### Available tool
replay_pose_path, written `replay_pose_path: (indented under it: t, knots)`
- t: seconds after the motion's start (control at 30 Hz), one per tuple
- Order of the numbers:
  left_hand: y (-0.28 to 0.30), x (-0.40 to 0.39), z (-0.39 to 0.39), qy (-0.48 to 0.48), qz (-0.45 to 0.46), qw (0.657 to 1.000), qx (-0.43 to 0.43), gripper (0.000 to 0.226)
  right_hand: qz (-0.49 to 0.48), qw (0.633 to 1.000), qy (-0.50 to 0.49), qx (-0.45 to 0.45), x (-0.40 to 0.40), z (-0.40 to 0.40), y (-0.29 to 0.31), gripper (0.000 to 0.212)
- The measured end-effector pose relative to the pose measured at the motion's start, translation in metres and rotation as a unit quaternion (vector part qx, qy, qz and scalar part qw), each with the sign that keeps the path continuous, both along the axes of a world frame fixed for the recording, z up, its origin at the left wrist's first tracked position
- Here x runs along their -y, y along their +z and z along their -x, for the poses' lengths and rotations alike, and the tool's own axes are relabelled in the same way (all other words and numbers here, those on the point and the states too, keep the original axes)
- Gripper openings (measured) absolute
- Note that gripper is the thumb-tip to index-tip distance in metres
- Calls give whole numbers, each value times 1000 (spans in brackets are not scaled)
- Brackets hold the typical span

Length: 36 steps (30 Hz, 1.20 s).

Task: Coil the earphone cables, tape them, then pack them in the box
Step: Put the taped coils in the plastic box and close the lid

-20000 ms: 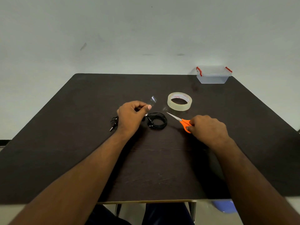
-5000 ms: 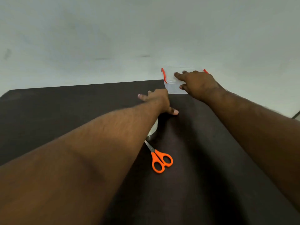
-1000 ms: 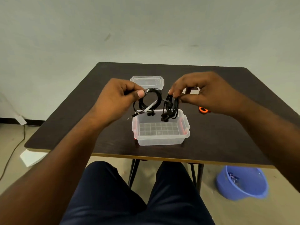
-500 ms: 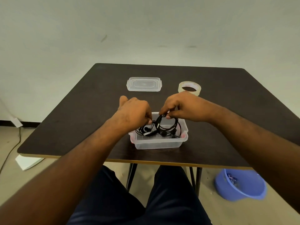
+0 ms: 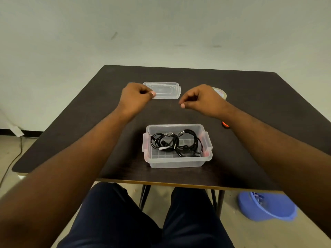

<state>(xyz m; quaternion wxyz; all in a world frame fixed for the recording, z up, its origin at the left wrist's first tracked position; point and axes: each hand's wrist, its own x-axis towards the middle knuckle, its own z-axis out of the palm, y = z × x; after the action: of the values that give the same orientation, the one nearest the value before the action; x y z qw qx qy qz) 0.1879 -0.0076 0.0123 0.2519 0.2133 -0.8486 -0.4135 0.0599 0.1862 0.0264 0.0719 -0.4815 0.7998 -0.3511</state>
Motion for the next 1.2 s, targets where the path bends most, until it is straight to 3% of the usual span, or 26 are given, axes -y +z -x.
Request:
replay_pose_path:
  t: [0.2,0.37,0.53,0.7,0.83,0.97,1.03,1.2]
  knots:
    - [-14,54,62,138,-247,958,49,20,0,974,-169,153,57,56,-37,15]
    - [-29,73,84,167,-273,942,96,13,21,896,-285,339,93,85,-35,29]
    - [-27,75,92,168,-281,935,134,9,3,879,-319,354,109,94,-36,17]
    - [-16,74,63,82,-362,928,39,21,124,888,-255,361,84,84,-29,25]
    - [-9,59,13,-18,-266,961,-80,23,187,922,-140,309,36,57,-15,25]
    - [-12,33,-31,-55,-65,986,-143,22,198,944,-78,251,-6,20,-7,21]
    - [-17,18,-51,-59,62,979,-186,23,213,955,-61,195,-26,4,-4,21]
    - [-35,-3,-83,-103,321,914,-227,9,224,968,-44,101,-69,-35,-18,21]
